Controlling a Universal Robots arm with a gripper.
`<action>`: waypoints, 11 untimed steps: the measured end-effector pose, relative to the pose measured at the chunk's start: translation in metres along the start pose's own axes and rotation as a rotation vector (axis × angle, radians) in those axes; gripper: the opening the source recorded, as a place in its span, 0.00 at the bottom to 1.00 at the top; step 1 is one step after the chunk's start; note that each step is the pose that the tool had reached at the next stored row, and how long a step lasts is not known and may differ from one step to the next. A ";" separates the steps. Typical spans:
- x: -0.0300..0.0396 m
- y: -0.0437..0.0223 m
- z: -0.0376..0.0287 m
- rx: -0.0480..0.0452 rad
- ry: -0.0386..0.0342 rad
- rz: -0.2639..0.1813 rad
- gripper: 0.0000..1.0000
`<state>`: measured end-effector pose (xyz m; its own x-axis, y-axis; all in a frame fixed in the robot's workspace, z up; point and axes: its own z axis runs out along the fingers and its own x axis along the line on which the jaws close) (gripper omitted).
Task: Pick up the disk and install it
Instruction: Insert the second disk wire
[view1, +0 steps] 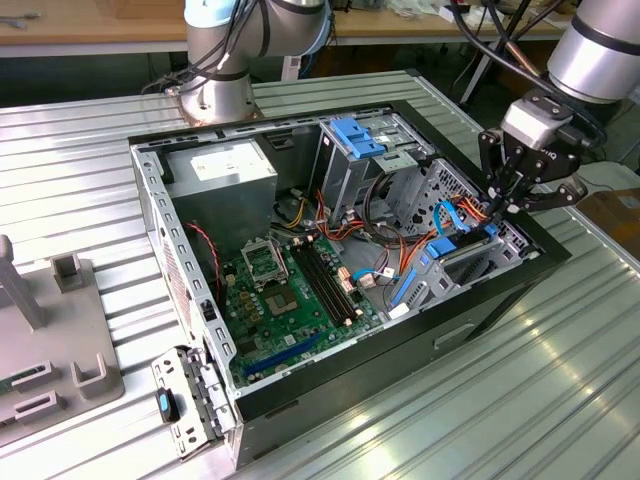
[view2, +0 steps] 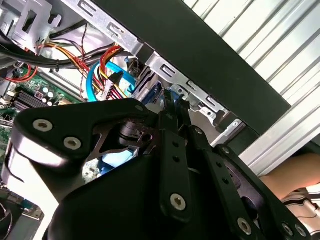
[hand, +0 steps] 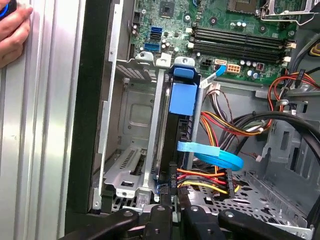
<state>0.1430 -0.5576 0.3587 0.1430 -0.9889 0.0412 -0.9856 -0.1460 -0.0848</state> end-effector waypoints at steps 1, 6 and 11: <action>0.0000 0.0000 0.0000 0.0006 -0.0044 0.002 0.16; 0.0000 0.0001 0.0007 0.0007 -0.0198 0.132 0.16; -0.0001 0.0001 0.0011 -0.0003 -0.0165 0.169 0.16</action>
<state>0.1430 -0.5576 0.3576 -0.0235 -0.9997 0.0100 -0.9958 0.0225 -0.0888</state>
